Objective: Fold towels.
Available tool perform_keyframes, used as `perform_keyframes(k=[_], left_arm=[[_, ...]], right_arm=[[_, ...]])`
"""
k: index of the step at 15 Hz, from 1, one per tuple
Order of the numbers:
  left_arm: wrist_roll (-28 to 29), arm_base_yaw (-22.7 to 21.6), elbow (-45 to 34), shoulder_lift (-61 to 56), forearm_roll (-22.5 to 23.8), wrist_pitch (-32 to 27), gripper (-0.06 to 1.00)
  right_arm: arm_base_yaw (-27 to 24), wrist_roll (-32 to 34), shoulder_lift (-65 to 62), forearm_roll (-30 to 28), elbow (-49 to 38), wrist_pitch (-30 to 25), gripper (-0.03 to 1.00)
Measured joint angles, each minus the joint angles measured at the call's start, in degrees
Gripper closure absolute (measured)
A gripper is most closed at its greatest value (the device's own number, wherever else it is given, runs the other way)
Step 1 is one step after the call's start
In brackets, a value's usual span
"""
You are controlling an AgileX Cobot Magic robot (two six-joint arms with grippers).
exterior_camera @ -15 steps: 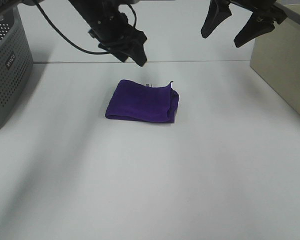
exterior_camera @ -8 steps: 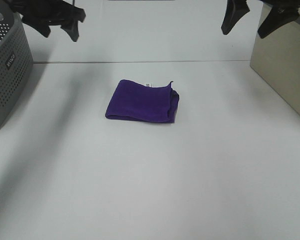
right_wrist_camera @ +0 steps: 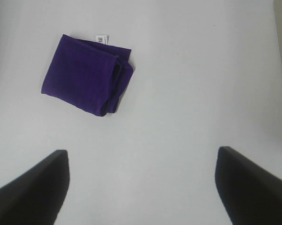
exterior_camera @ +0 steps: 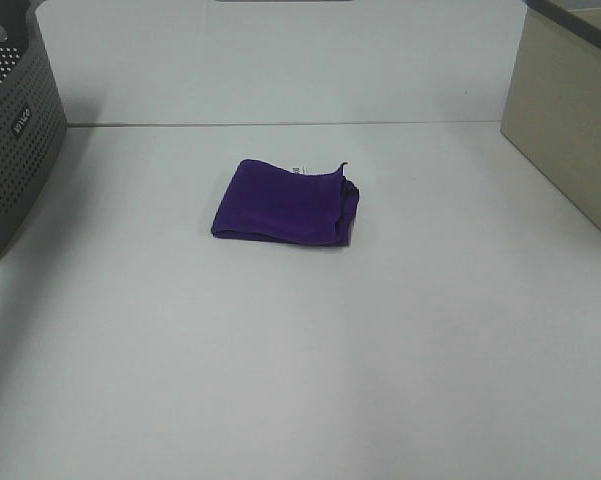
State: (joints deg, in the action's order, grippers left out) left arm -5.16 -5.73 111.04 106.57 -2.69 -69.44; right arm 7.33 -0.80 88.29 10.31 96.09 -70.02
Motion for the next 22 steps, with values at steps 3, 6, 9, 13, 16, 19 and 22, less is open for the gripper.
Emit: perform_keyframes(k=[3,6,9,13,16,19,22], left_arm=[[-0.3,-0.1,-11.7,-11.9,-1.2,0.1,0.25],[-1.8,-0.1,-27.1,-29.3,-3.0,0.0,0.25],[-1.9,-0.1,-43.1,-49.7,-3.5,-0.2,0.25],[-2.1,-0.1,-59.1,-77.6,-0.1,-0.4,0.25],[-2.1,-0.1,-65.9,-90.9,0.3,-0.5,0.25],[-2.1,-0.1,-70.2,-99.6,-1.0,-0.5,0.25],[-1.6,0.0,-73.6,-105.1,-1.1,-0.6,0.25]], right_arm=[[0.0,0.8,-12.2,0.1,-9.9,0.1,0.14],[0.0,1.3,-27.0,0.6,-22.6,0.1,0.14],[0.0,1.7,-42.3,1.1,-32.7,0.1,0.14],[0.0,1.8,-62.7,0.5,-41.1,0.0,0.14],[0.0,1.7,-73.3,-0.2,-46.6,0.0,0.14],[0.0,0.8,-80.8,-1.2,-50.2,-0.2,0.14],[0.0,0.1,-88.6,-3.8,-53.7,-0.2,0.14]])
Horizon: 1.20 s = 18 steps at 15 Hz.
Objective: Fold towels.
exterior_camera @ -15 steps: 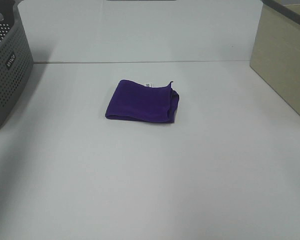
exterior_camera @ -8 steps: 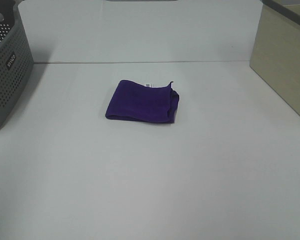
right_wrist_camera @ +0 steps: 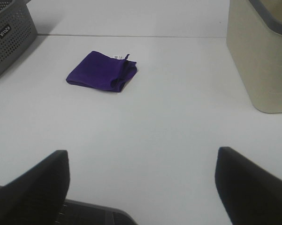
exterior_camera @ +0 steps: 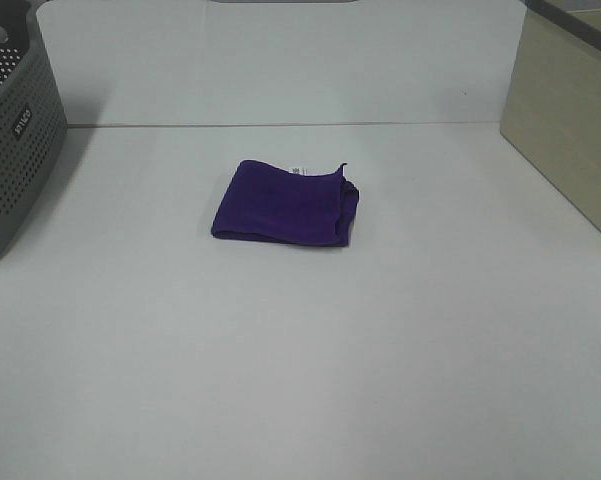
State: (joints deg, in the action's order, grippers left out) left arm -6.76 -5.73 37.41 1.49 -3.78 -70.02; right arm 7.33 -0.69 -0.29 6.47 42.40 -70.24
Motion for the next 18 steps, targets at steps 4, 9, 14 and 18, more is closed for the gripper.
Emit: perform_keyframes(k=[4,9,14,18], left_arm=[[0.3,0.0,-5.6,-1.8,0.0,-0.2,0.25],[1.4,0.0,-6.9,-1.8,-0.2,4.8,0.25],[1.4,0.0,-8.8,-1.8,-1.1,8.7,0.25],[1.4,0.0,-8.8,-1.8,-1.4,9.5,0.25]], right_arm=[[0.0,-0.2,0.0,-3.2,-6.5,0.5,0.16],[0.0,-0.2,0.0,-4.4,-13.4,9.0,0.20],[0.0,-0.2,0.0,-5.0,-13.7,9.3,0.20],[0.0,-0.2,0.0,-5.0,-13.7,9.4,0.20]])
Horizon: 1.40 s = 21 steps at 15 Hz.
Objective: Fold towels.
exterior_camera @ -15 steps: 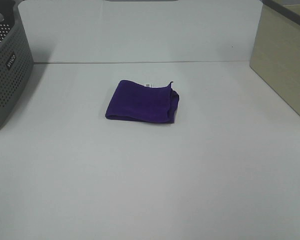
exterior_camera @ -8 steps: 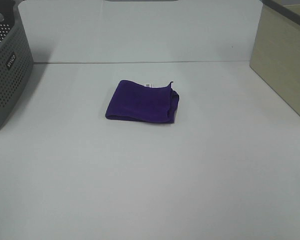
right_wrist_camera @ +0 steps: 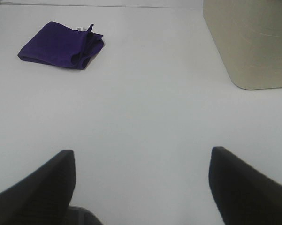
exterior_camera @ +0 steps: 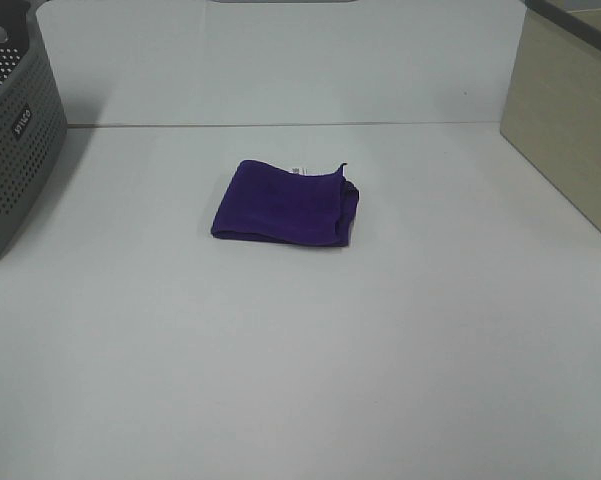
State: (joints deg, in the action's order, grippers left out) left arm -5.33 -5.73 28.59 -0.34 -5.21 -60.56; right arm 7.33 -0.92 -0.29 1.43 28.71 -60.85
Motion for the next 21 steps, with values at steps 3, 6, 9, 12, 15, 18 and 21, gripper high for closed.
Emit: perform_keyframes(k=[3,6,9,12,15,18,21], left_arm=[[0.0,0.0,0.0,0.0,-0.1,0.0,0.25],[0.0,0.0,0.0,0.0,-0.1,0.0,0.25],[0.0,0.0,0.0,0.0,-0.1,0.0,0.25],[0.0,0.0,0.0,0.0,-0.1,0.0,0.25],[0.0,0.0,0.0,0.0,-0.1,0.0,0.25],[0.0,0.0,0.0,0.0,-0.1,0.0,0.25],[0.0,0.0,0.0,0.0,-0.2,0.0,0.25]], right_arm=[[0.0,0.0,0.0,0.0,0.0,0.0,0.20],[-0.1,0.0,0.0,0.0,0.0,0.0,0.20],[-4.2,0.0,0.0,0.0,0.0,0.0,0.20],[-5.4,0.0,0.0,0.0,0.0,0.0,0.20],[-5.5,0.0,0.0,0.0,0.0,0.0,0.20],[-5.5,0.0,0.0,0.0,0.0,0.0,0.20],[-5.5,0.0,0.0,0.0,0.0,0.0,0.20]])
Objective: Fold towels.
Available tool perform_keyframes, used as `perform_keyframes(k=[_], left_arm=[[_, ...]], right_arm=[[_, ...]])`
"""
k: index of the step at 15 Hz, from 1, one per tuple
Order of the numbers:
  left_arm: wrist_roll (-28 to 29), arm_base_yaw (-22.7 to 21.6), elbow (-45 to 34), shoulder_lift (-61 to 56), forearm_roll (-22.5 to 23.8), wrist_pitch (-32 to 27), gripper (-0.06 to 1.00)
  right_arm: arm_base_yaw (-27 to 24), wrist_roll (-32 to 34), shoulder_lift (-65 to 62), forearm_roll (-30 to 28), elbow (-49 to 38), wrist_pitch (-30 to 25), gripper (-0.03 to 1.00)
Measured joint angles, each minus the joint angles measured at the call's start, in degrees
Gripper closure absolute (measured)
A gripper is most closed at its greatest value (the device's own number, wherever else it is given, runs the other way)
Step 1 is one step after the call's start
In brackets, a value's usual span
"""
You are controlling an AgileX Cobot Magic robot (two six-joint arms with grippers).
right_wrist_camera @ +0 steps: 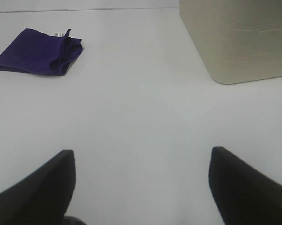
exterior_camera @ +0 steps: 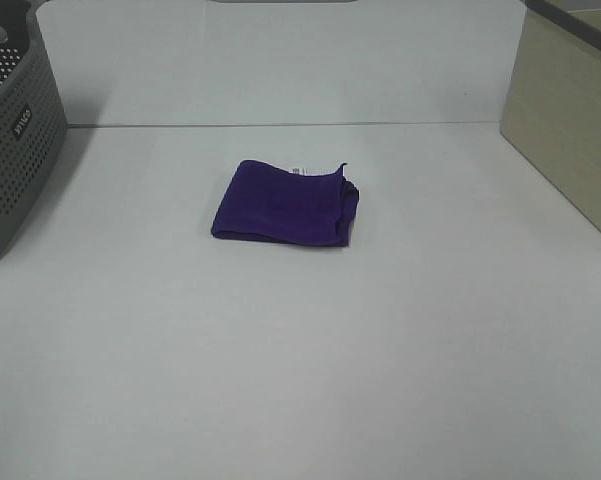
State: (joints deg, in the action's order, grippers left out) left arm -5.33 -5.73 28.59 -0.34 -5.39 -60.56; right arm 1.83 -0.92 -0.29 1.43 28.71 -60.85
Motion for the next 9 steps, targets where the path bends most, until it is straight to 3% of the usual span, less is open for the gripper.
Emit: perform_keyframes(k=[9], left_arm=[[0.0,0.0,0.0,0.0,-0.1,0.0,0.25]], right_arm=[[0.0,0.0,0.0,0.0,0.0,0.0,0.20]])
